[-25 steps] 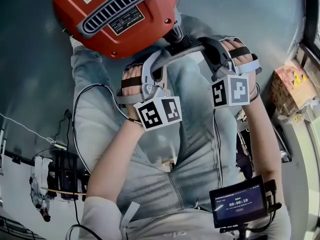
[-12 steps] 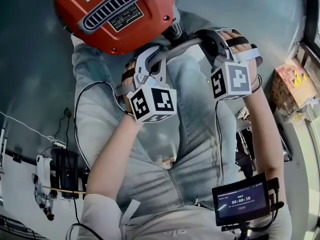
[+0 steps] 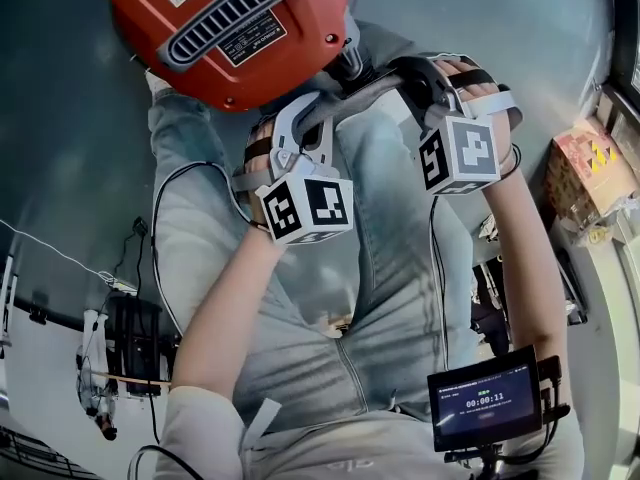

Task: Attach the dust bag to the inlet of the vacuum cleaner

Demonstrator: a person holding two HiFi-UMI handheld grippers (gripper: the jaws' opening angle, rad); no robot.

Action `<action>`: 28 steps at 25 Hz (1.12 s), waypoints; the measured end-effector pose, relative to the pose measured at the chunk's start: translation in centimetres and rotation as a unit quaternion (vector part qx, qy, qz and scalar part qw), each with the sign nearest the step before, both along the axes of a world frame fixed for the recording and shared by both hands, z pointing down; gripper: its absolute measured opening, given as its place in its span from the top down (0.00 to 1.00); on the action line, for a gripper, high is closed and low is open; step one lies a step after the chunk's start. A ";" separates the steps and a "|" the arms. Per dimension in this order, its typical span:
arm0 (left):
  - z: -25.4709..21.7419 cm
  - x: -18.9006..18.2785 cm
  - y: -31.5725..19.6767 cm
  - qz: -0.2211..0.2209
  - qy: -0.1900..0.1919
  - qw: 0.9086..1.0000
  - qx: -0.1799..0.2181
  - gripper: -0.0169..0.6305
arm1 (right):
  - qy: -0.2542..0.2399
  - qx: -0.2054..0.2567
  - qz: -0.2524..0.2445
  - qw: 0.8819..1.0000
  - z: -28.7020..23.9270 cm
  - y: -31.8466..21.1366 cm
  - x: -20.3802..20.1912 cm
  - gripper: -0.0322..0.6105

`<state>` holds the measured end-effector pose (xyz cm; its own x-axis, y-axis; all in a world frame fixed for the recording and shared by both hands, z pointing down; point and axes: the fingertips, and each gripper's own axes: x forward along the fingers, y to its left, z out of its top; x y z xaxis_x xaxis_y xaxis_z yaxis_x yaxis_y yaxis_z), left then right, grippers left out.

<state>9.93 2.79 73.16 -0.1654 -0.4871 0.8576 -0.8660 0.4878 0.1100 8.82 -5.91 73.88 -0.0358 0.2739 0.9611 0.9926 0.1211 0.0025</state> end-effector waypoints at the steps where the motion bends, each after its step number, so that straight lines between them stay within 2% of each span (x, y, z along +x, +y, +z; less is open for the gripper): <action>1: 1.0 0.3 -0.1 0.005 0.007 1.000 -0.006 0.95 | -0.007 0.005 -0.004 1.000 -0.8 0.0 -0.4 0.92; 4: 2.7 1.3 0.0 0.002 0.061 0.998 -0.019 0.95 | -0.030 0.006 0.002 1.000 -2.7 0.4 -1.1 0.92; 5: 2.2 1.2 0.1 -0.001 0.066 0.998 -0.022 0.95 | -0.031 0.003 0.006 0.999 -2.4 0.4 -1.0 0.92; 9: -1.9 -0.4 0.3 -0.008 0.012 1.000 -0.005 0.95 | -0.002 -0.015 0.020 1.000 0.7 0.1 -0.1 0.92; 11: -1.5 -0.4 0.1 -0.009 -0.002 1.000 0.003 0.95 | 0.004 -0.004 0.009 1.000 0.9 0.1 0.0 0.92; 13: 0.4 -0.1 0.0 0.006 -0.014 1.000 -0.010 0.95 | -0.003 0.012 -0.007 1.000 -0.3 0.1 -0.4 0.92; 15: 2.4 0.9 0.0 0.011 0.012 1.000 -0.024 0.95 | -0.021 0.016 -0.006 1.000 -2.3 0.4 -1.1 0.92; 17: 3.2 1.6 -0.1 -0.006 0.057 0.998 -0.028 0.95 | -0.038 0.009 0.004 0.999 -3.1 0.7 -1.5 0.92; 18: 2.7 1.5 -0.2 -0.015 0.065 0.997 -0.030 0.95 | -0.041 0.001 0.014 0.999 -2.7 0.5 -1.4 0.92; 21: -0.5 0.2 -1.2 -0.026 0.034 0.999 -0.026 0.95 | -0.020 -0.017 0.042 0.999 -0.4 -1.3 -0.9 0.92; 24: -0.9 -0.3 -2.6 -0.022 0.009 1.000 -0.011 0.95 | 0.010 -0.006 0.032 0.999 1.0 -2.4 -0.6 0.92; 26: -0.1 -0.2 -2.3 -0.017 0.017 1.000 -0.007 0.95 | 0.048 -0.016 0.037 0.998 0.5 -2.0 -0.4 0.92; 28: -0.2 0.0 -0.9 -0.021 0.047 0.999 -0.002 0.95 | 0.087 -0.037 0.032 0.995 -1.3 -0.9 -0.1 0.91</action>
<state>9.94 1.88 72.98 -0.1048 -0.4778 0.8722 -0.8311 0.5237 0.1871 8.68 -6.80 72.62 0.1101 0.3462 0.9317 0.9674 0.1779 -0.1804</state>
